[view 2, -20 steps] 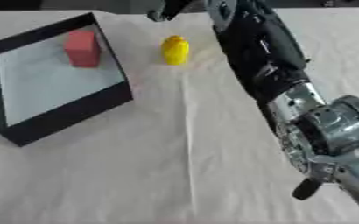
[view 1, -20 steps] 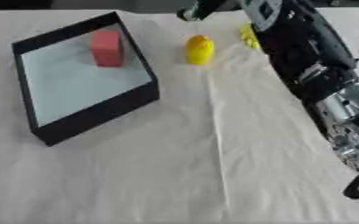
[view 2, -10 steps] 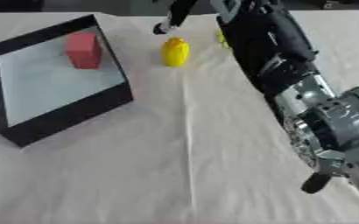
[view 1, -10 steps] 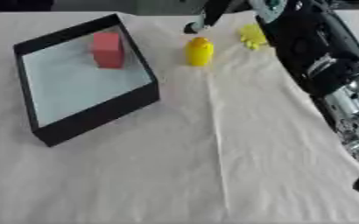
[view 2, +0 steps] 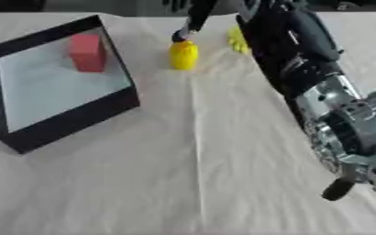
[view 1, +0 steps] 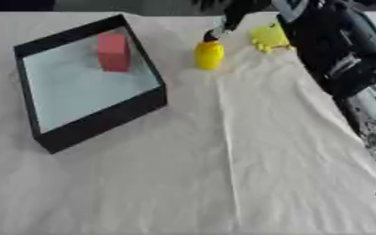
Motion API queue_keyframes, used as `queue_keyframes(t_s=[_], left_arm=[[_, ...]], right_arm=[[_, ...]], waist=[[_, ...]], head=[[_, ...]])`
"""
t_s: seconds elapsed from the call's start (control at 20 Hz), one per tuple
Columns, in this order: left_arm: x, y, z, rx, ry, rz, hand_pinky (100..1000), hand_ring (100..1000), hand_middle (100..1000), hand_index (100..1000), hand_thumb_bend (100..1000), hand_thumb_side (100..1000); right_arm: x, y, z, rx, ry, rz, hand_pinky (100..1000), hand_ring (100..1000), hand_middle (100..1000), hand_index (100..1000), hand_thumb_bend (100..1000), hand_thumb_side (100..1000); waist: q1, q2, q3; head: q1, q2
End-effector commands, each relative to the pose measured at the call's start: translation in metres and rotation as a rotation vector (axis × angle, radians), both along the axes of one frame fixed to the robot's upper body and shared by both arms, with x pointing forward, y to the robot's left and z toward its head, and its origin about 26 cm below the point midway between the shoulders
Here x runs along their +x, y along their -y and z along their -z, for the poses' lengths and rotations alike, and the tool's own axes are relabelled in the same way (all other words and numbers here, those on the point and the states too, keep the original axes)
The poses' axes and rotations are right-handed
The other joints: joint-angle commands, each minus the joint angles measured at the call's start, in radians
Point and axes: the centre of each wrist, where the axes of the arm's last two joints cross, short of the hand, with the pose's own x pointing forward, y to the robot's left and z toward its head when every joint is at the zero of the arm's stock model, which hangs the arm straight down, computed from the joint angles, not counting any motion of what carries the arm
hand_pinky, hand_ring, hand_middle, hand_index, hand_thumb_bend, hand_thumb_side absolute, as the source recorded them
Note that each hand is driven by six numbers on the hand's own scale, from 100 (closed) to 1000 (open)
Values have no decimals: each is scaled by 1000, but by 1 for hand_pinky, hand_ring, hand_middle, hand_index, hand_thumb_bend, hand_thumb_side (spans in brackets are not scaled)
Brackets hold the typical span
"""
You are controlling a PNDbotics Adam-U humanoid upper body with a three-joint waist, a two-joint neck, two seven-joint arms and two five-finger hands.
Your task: Pick up objects on the table and place them in the box.
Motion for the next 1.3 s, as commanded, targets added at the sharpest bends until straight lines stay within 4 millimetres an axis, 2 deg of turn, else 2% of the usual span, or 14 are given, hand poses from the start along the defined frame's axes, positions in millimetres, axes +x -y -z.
queue_keyframes(t_s=[0.05,1.3], left_arm=[[-1,-6,-7,35,12,-8,889,745,769,788,143,877],[-1,-4,-5,22,13,-5,889,748,771,788,145,882]], right_arm=[[0,8,-18,-13,21,2,933,895,797,922,441,270],[5,0,24,-109,-35,14,921,887,788,910,442,304]], waist=[[2,-23,0],[9,-4,6]], head=[[3,-1],[-3,-1]])
